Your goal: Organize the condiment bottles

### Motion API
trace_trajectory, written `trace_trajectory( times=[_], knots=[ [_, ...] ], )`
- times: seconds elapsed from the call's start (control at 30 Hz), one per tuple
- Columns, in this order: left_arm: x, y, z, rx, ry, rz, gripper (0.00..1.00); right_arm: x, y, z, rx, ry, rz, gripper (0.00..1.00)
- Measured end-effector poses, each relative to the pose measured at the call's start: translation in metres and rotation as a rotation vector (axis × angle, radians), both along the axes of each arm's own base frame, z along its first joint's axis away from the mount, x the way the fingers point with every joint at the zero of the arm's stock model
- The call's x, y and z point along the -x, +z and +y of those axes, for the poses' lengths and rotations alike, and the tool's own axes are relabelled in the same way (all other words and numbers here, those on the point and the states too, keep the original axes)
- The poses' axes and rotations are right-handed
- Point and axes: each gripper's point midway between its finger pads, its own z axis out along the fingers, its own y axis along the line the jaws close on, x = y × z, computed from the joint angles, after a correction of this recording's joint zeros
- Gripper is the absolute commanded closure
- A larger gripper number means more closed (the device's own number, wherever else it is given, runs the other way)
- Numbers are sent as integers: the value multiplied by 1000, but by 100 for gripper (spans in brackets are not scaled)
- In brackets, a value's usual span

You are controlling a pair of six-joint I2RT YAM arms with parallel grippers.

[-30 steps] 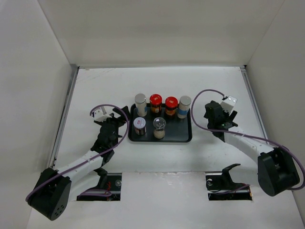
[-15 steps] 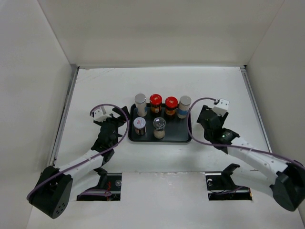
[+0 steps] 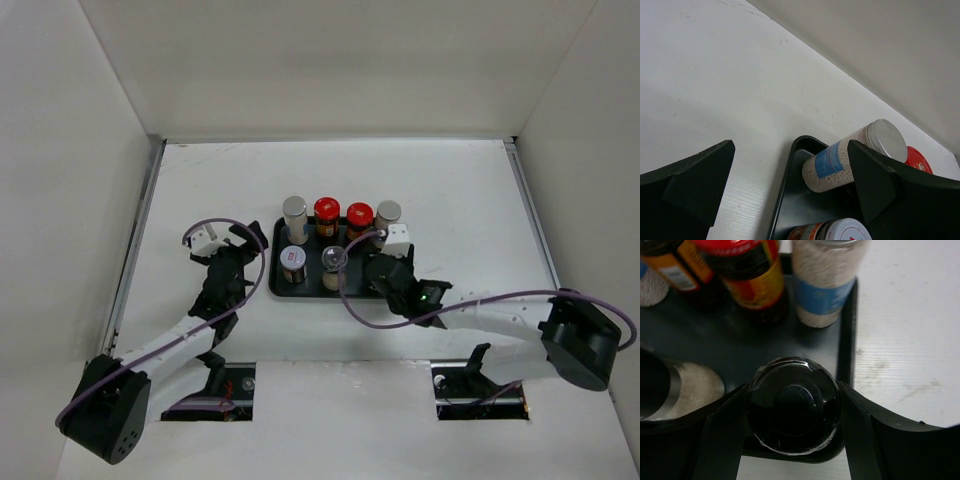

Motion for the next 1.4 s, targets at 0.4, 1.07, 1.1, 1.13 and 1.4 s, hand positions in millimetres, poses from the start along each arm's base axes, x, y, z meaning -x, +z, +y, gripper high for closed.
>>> trace_trajectory(
  times=[0.4, 1.07, 1.1, 1.13, 1.4],
  knots=[
    [0, -17, 9, -39, 52, 114, 0, -10, 1, 27, -31, 49, -47, 0],
    [-22, 21, -6, -84, 55, 227, 0, -22, 123, -160, -498, -503, -503, 0],
    [-23, 24, -8, -85, 50, 228, 0, -22, 118, -160, -513, -507, -498, 0],
    [-24, 26, -10, -85, 46, 226, 0, -22, 114, -160, -524, -510, -491, 0],
    [-25, 28, -23, -111, 14, 257, 0, -26, 76, -148, -566, -496, -406, 0]
  ],
)
